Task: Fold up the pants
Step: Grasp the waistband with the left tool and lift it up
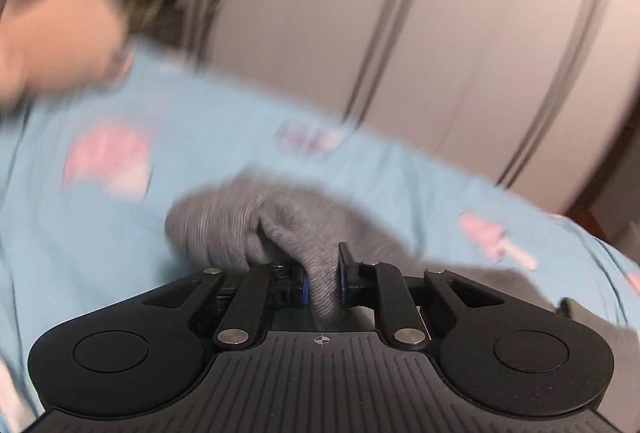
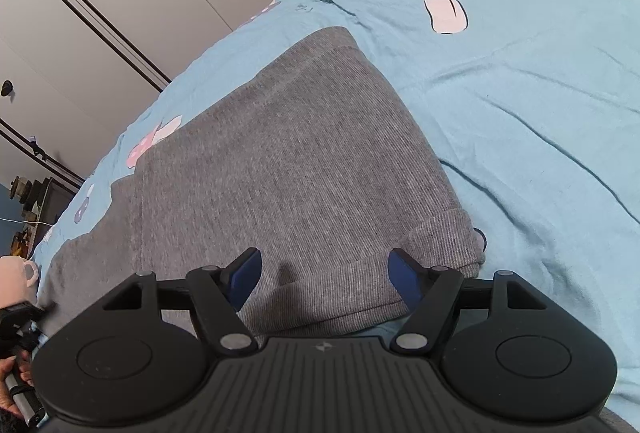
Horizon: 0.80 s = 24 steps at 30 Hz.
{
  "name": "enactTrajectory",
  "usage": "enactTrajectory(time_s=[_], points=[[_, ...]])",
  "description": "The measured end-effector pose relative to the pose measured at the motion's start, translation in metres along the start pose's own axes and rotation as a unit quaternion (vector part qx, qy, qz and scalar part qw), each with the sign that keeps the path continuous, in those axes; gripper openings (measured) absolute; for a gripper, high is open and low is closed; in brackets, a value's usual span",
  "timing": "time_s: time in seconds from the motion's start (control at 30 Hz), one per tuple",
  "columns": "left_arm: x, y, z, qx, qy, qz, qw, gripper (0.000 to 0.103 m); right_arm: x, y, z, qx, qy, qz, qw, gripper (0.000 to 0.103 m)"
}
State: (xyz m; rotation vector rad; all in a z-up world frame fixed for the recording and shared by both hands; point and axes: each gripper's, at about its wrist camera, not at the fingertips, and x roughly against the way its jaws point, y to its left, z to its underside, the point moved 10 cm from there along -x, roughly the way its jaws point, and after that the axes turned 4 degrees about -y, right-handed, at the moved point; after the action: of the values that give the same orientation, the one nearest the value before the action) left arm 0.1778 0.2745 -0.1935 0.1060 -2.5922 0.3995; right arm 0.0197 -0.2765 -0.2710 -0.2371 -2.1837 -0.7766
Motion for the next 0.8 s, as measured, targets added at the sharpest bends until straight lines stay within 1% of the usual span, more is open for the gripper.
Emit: enactTrajectory(time_s=[0.03,0.07,0.1,0.13,0.17,0.2,0.23,0.27,0.3,0.33,0.37,0.4,0.43,0.47,0.5,0.53,0.57,0.6,0.67,0.7,0.8], points=[[0.001,-0.001,-0.003,0.003,-0.004,0.008,1.0000,0.015,0.000,0.000,0.000,0.000,0.000,-0.001,1.000,0.072],[-0.003,0.004,-0.002,0.015,-0.001,0.008,0.9999,0.017,-0.001,0.000,0.000,-0.001,0.001,-0.001,1.000,0.072],[-0.013,0.016,0.004,0.033,0.015,-0.009,0.9993,0.022,-0.001,0.000,0.000,-0.001,0.001,-0.002,1.000,0.073],[-0.025,0.031,0.016,0.055,0.041,-0.034,0.9971,0.023,-0.001,0.000,0.000,-0.002,0.001,-0.002,1.000,0.073],[-0.037,0.047,0.031,0.080,0.077,-0.057,0.9922,0.024,-0.002,0.000,0.000,-0.002,0.002,-0.002,1.000,0.073],[-0.046,0.061,0.048,0.115,0.116,-0.069,0.9842,0.025,-0.002,0.000,0.000,-0.002,0.002,-0.002,1.000,0.073],[-0.049,0.069,0.056,0.149,0.130,-0.063,0.9783,0.027,-0.002,-0.001,0.000,-0.002,0.002,-0.002,1.000,0.073],[-0.050,0.074,0.057,0.181,0.129,-0.051,0.9736,0.029,-0.002,-0.001,0.000,-0.002,0.003,-0.002,1.000,0.073],[-0.048,0.078,0.054,0.203,0.120,-0.038,0.9711,0.031,-0.002,-0.001,0.000,-0.001,0.003,-0.003,1.000,0.074],[-0.047,0.078,0.051,0.207,0.115,-0.029,0.9712,0.033,-0.002,-0.001,0.000,-0.002,0.003,-0.004,1.000,0.075],[-0.048,0.076,0.049,0.200,0.117,-0.023,0.9726,0.041,-0.002,-0.001,0.000,-0.002,0.003,-0.005,1.000,0.075],[-0.051,0.074,0.050,0.186,0.127,-0.020,0.9740,0.047,-0.002,-0.001,0.000,-0.002,0.004,-0.005,1.000,0.076],[-0.052,0.071,0.052,0.180,0.136,-0.016,0.9740,0.050,-0.003,-0.001,-0.001,-0.002,0.005,-0.005,1.000,0.076],[-0.053,0.068,0.054,0.179,0.145,-0.009,0.9731,0.058,-0.003,0.000,-0.001,-0.001,0.006,-0.004,1.000,0.077],[-0.056,0.064,0.056,0.179,0.158,-0.004,0.9712,0.062,-0.004,0.000,-0.001,0.001,0.006,-0.003,1.000,0.077],[-0.056,0.062,0.057,0.176,0.162,-0.005,0.9709,0.063,-0.004,0.000,-0.001,0.002,0.007,-0.003,1.000,0.077],[-0.056,0.061,0.057,0.168,0.167,-0.010,0.9715,0.066,-0.004,0.000,-0.001,0.003,0.007,-0.003,1.000,0.077],[-0.054,0.062,0.059,0.161,0.176,-0.020,0.9709,0.074,-0.004,0.000,-0.001,0.003,0.007,-0.003,1.000,0.077],[-0.053,0.067,0.066,0.161,0.190,-0.034,0.9680,0.083,-0.004,0.000,-0.001,0.001,0.006,-0.004,1.000,0.077],[-0.052,0.070,0.071,0.170,0.196,-0.031,0.9653,0.083,-0.004,0.000,-0.001,-0.001,0.006,-0.004,1.000,0.077],[-0.059,0.075,0.080,0.215,0.209,-0.005,0.9538,0.083,-0.005,0.000,-0.001,-0.001,0.007,-0.006,1.000,0.079]])
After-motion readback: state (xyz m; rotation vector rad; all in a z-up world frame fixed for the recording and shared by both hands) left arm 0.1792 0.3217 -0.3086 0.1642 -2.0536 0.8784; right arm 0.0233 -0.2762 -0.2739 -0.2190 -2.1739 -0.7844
